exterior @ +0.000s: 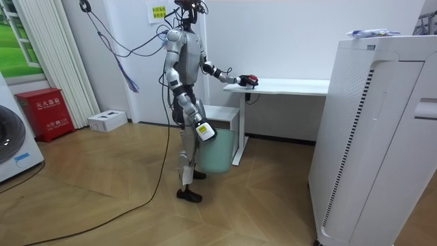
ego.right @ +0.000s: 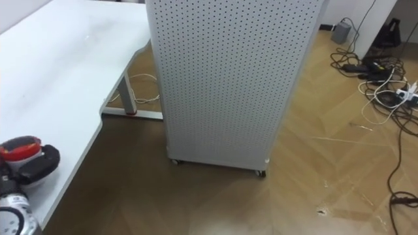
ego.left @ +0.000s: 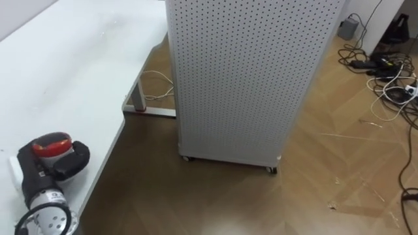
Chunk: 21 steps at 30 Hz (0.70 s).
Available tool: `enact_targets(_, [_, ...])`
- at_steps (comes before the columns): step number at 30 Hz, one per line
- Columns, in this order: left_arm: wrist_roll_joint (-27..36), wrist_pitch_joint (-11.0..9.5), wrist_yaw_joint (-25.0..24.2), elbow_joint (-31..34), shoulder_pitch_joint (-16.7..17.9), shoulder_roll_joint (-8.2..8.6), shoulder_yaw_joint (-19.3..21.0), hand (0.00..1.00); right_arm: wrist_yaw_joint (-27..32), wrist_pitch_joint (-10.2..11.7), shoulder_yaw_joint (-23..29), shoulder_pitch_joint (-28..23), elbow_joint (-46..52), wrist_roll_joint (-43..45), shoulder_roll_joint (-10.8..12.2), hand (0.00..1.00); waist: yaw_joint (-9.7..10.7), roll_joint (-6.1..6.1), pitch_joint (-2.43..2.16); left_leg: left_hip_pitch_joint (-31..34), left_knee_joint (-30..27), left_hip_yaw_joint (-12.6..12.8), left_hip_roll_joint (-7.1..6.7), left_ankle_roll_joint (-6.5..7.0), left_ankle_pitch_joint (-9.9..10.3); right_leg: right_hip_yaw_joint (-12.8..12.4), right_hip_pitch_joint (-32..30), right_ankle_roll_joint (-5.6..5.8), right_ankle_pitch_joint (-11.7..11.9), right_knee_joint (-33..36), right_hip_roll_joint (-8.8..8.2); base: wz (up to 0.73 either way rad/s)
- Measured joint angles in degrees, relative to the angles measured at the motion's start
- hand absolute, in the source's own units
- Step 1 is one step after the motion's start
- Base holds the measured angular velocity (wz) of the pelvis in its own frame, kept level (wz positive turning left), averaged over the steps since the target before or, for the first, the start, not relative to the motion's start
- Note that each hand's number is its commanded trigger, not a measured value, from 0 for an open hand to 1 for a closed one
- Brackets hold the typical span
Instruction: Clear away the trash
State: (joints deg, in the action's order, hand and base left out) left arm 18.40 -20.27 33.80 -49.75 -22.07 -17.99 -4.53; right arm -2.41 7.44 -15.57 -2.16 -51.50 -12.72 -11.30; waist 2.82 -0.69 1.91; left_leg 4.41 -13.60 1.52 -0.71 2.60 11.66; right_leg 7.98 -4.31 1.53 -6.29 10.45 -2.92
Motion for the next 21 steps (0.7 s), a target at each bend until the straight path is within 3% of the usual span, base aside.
enact_targets(4, [-0.6, 0.0, -1.4, 3.4, 0.6, 2.81, -3.8, 1.0, 0.8, 0.0, 0.0, 2.4, 0.0, -0.5, -0.6, 1.0, -0.1, 0.29, -0.03, -0.1, 0.0, 0.1, 0.08, 0.11, -0.1, -0.1, -0.1, 0.03, 0.0, 0.4, -0.06, -0.01])
enact_targets(8, [-3.6, 0.0, -3.8, 10.5, 3.9, 5.55, -7.7, 1.0, 2.9, 0.0, -0.1, 4.1, 3.9, 0.2, -0.6, 1.0, -0.2, 0.22, -0.08, -0.3, 0.0, 1.5, 0.15, 0.16, -0.1, -0.8, -0.8, 0.04, 0.0, 1.2, -0.13, -0.16])
enact_targets(13, [-7.4, 0.5, -6.0, 12.1, 4.9, 7.84, -12.3, 1.0, 5.9, 0.1, -0.2, 6.0, 6.9, -0.8, -0.5, 1.0, -0.5, 0.04, -0.18, -1.0, 0.0, 1.7, 0.29, 0.16, -0.1, -1.7, -0.9, 0.05, 0.0, 1.9, -0.01, -0.1])
enact_targets(16, [-9.1, 0.7, -8.4, 17.3, 7.1, 9.0, -13.8, 1.0, 7.5, 0.2, -0.1, 6.1, 10.0, -0.8, -0.3, 1.0, -0.8, -0.21, -0.35, -1.3, -0.1, 1.7, 0.34, 0.16, -0.1, -1.9, -0.8, 0.09, -0.1, 2.3, 0.04, 0.0])
enact_targets(21, [-9.4, 1.3, -12.7, 17.6, 7.6, 10.46, -14.3, 1.0, 7.9, 0.2, -0.1, 6.9, 10.5, -1.0, -0.2, 1.0, -1.7, -0.97, -0.85, -2.6, 0.0, 2.2, 0.38, 0.16, -0.2, -2.4, 0.2, 0.07, -0.1, 2.3, 0.14, -0.05])
